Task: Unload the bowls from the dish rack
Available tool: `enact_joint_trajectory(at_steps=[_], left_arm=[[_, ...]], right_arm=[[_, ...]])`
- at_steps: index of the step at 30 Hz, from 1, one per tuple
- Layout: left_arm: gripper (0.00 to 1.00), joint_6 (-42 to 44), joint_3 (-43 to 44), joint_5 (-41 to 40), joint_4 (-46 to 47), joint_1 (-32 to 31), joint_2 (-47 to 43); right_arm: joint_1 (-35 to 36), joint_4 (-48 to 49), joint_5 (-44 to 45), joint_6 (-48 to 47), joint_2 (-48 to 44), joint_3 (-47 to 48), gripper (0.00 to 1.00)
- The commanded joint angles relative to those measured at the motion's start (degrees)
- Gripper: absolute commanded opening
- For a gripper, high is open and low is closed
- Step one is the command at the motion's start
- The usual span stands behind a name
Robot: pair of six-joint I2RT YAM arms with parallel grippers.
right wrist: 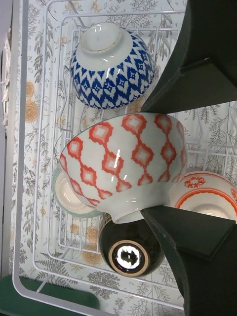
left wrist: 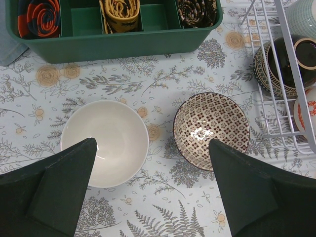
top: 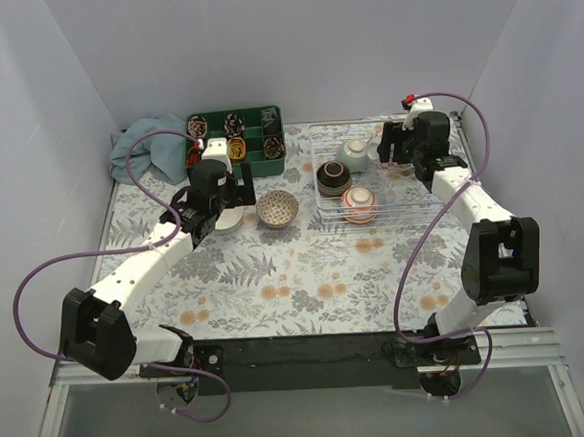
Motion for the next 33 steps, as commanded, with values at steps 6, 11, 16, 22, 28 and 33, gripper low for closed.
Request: enact_joint_trajectory(at_steps=[6,11,16,22,28,33], left_arm=[[0.98,-0.3,0.1,-0.4,0.2,0.3,-1.3],[0.98,-0.9,0.3,0.1,-0.3,0.3,-1.2],[0.98,-1.6,0.6,0.5,-0.7,0.2,-1.1],[0.98,-3.5,1.4,2.6,-1.7,0.2,-0.8],[0.98,-7.6,3.7,9.7,-4.6,0.2,-0.7],[0.98,-11.7,8.5,15.8,-9.4,0.2,-0.1]], right_arm=[[9.7,0.9,10.9,-11.6,-10.5,-1.8,0.11],[17.9,0.9,15.2,-16.9,-16.1,-4.5,0.11],[26.2,4.0,18.6,-22.8,-20.8,-8.9,0.07],[38.3,9.0,24.7,-34.3,-23.6,-15.2,0.06],[49.3,18.3,28.3,-44.7,-26.7,-22.4,0.07],[56.0,25.7,32.2,-49.8,-27.4,-28.0,0.04]])
